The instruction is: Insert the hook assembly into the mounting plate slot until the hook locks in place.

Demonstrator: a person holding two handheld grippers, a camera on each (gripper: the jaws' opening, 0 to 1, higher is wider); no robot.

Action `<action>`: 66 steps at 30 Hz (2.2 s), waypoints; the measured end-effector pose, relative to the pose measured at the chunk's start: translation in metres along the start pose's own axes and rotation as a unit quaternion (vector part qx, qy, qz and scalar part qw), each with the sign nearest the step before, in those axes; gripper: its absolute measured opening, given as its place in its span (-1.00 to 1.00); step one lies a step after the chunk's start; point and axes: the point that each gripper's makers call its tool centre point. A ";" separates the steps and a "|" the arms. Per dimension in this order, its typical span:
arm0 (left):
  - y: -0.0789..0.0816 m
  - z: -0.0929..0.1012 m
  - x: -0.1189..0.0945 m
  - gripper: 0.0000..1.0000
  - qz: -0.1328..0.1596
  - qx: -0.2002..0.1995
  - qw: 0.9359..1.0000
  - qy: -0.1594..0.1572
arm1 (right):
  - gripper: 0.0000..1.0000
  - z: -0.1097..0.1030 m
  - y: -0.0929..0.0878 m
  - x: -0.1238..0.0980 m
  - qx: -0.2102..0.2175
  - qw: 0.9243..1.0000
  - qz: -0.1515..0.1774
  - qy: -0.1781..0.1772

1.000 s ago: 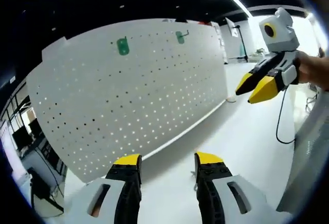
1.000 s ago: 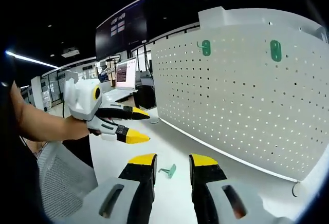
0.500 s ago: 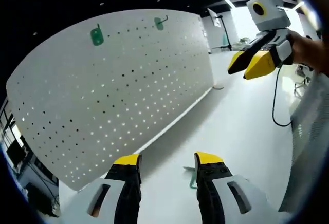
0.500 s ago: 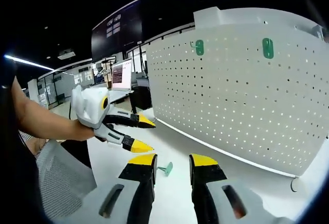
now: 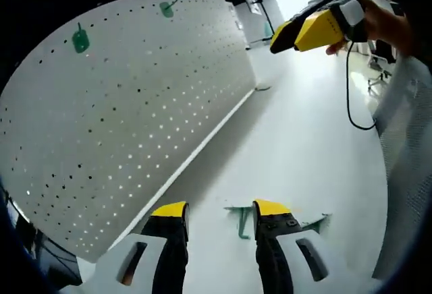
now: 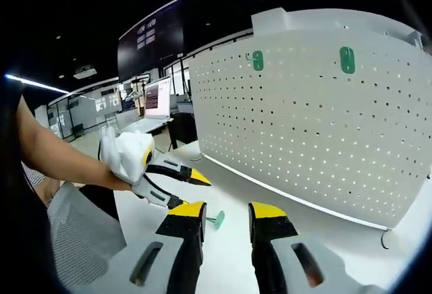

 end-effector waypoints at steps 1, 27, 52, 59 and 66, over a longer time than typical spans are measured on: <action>-0.001 0.001 0.002 -0.21 -0.002 0.003 1.000 -0.002 | -0.52 0.000 0.000 0.000 0.001 1.000 0.000 0.000; -0.007 0.034 0.034 -0.51 -0.029 0.094 0.989 -0.114 | -0.52 0.007 -0.002 -0.003 0.007 1.000 0.000 -0.011; -0.017 0.033 0.035 -0.68 -0.049 0.153 0.975 -0.155 | -0.52 0.009 -0.003 -0.003 0.010 1.000 0.000 -0.013; -0.019 0.033 0.036 -0.82 -0.052 0.144 0.976 -0.154 | -0.52 0.011 -0.002 -0.004 0.013 1.000 0.002 -0.017; -0.021 0.030 0.036 -0.95 -0.055 0.129 0.980 -0.143 | -0.52 0.009 -0.003 -0.003 0.012 1.000 0.001 -0.015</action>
Point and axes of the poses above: the point that each gripper's makers call its tool centre point, and the gripper's own axes: x roughly forward along the fingers, z roughly to its right, y roughly out of its top, and after that the axes turned 5 degrees about z, right-handed
